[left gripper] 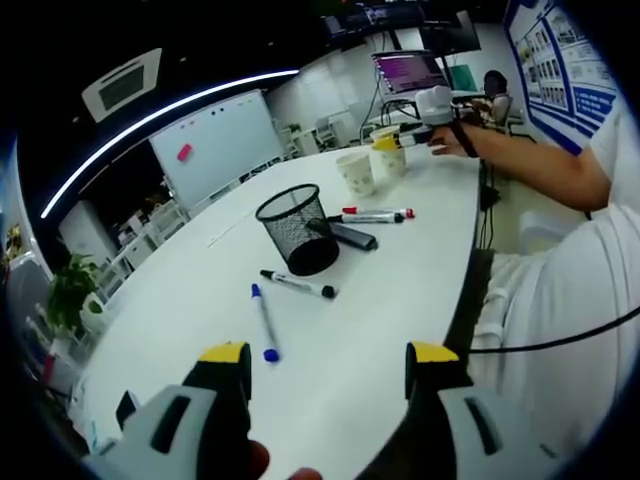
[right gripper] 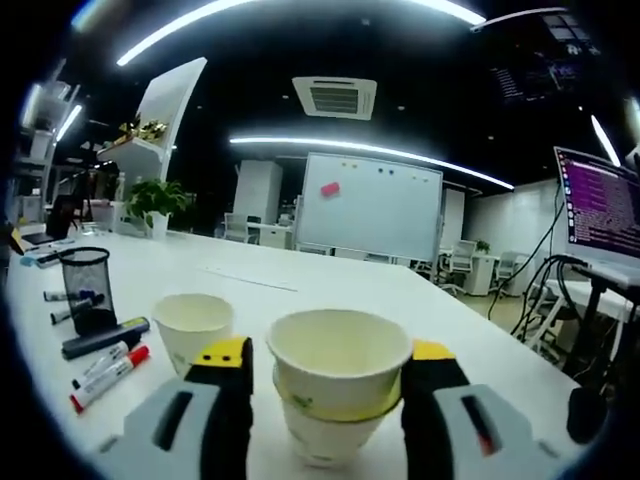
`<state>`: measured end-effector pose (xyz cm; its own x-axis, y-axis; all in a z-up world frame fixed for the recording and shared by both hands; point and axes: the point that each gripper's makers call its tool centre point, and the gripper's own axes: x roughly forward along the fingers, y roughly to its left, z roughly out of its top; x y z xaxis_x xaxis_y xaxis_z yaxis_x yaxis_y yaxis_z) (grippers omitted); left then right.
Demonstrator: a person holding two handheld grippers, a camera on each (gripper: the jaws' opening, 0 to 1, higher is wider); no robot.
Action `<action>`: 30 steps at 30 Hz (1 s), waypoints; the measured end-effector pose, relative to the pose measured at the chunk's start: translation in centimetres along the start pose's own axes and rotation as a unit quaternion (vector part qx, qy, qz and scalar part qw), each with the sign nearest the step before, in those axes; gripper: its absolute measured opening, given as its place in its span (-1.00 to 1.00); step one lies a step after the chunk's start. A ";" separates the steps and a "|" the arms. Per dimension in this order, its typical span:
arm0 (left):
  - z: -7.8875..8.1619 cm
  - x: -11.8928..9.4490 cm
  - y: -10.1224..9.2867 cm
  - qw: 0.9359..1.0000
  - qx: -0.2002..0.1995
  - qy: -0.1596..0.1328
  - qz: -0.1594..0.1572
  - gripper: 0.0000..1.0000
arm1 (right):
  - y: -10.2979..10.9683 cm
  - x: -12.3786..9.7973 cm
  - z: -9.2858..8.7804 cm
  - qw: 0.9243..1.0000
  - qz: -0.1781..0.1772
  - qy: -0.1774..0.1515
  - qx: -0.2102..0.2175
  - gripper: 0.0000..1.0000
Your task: Place the scattered laser pointers and whiteboard markers into the pen holder and stack the scattered paper cups together
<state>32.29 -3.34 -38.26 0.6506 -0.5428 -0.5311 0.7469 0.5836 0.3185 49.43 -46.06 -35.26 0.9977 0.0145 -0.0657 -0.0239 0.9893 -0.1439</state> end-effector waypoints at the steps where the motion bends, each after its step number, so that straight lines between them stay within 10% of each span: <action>1: 0.0 0.0 0.0 1.000 0.000 0.000 0.000 0.25 | -0.1 0.0 0.0 1.000 0.001 -0.002 0.004 0.18; 30: -0.1 -0.1 0.0 1.000 0.000 0.003 0.002 0.25 | 0.1 0.1 -0.1 1.000 0.008 -0.001 -0.009 0.30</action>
<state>32.21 -3.22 -38.24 0.6523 -0.5370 -0.5350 0.7449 0.5849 0.3210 49.51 -45.96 -35.34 0.9973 0.0304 -0.0668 -0.0408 0.9862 -0.1605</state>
